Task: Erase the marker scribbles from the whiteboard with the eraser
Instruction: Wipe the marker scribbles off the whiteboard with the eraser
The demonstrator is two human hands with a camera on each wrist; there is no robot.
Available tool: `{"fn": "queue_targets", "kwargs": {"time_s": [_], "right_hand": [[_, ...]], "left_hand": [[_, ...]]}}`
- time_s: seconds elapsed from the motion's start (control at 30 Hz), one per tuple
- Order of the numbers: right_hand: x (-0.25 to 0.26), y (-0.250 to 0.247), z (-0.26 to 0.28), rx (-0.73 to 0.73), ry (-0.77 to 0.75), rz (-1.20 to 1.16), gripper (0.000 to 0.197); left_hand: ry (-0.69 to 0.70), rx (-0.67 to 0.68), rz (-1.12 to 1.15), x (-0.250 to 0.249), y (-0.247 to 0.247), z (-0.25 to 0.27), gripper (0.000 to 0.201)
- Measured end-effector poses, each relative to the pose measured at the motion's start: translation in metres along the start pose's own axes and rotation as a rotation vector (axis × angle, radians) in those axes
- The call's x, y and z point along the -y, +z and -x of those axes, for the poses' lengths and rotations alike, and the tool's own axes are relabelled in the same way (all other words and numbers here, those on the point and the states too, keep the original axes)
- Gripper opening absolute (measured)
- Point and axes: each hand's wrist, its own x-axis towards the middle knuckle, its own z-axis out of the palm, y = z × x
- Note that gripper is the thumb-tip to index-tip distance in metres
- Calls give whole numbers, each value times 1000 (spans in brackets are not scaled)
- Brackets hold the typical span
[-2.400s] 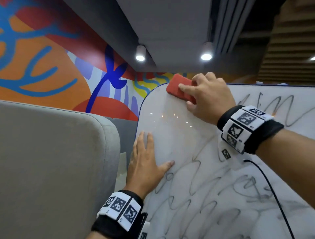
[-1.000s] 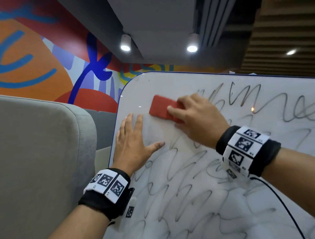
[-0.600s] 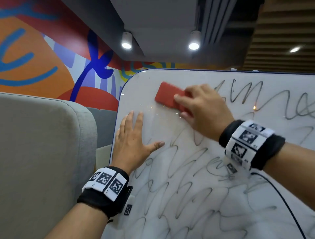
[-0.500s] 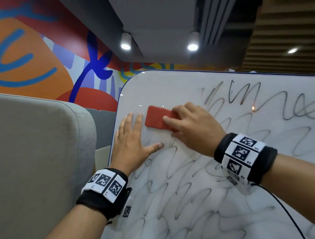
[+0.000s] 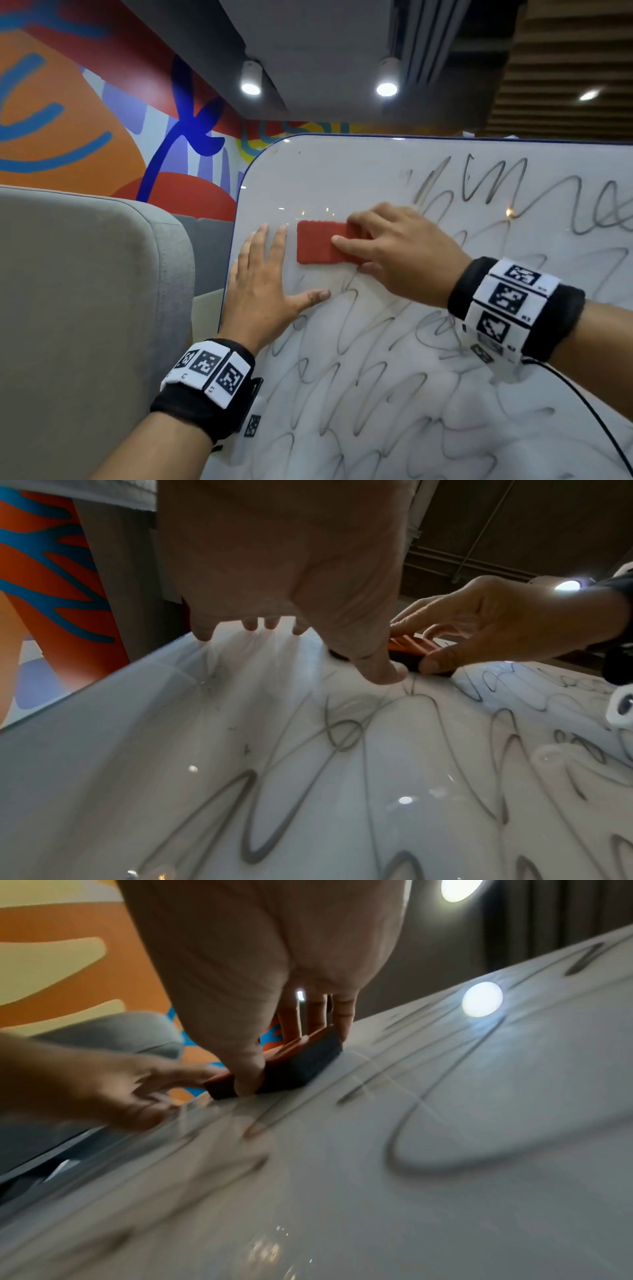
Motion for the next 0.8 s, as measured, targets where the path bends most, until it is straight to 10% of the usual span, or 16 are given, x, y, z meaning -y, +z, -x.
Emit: {"fn": "queue_targets", "kwargs": {"time_s": [0.23,0.47,0.67,0.8], "right_hand": [[-38,-28,-19,-90,360,-28,55],[7,0,-2,51,-14,-24,56],[-5,-18,-29,-35,261,-72,52],[25,4,-23,19,88,-100,42]], "left_hand": [[-36,-12,19,-4,4,0,120],[-3,-42,80,-3,3,2,125],[174,-174,141,-14,-1,-8,105],[312,-199,50,-16,-5,-15,88]]}}
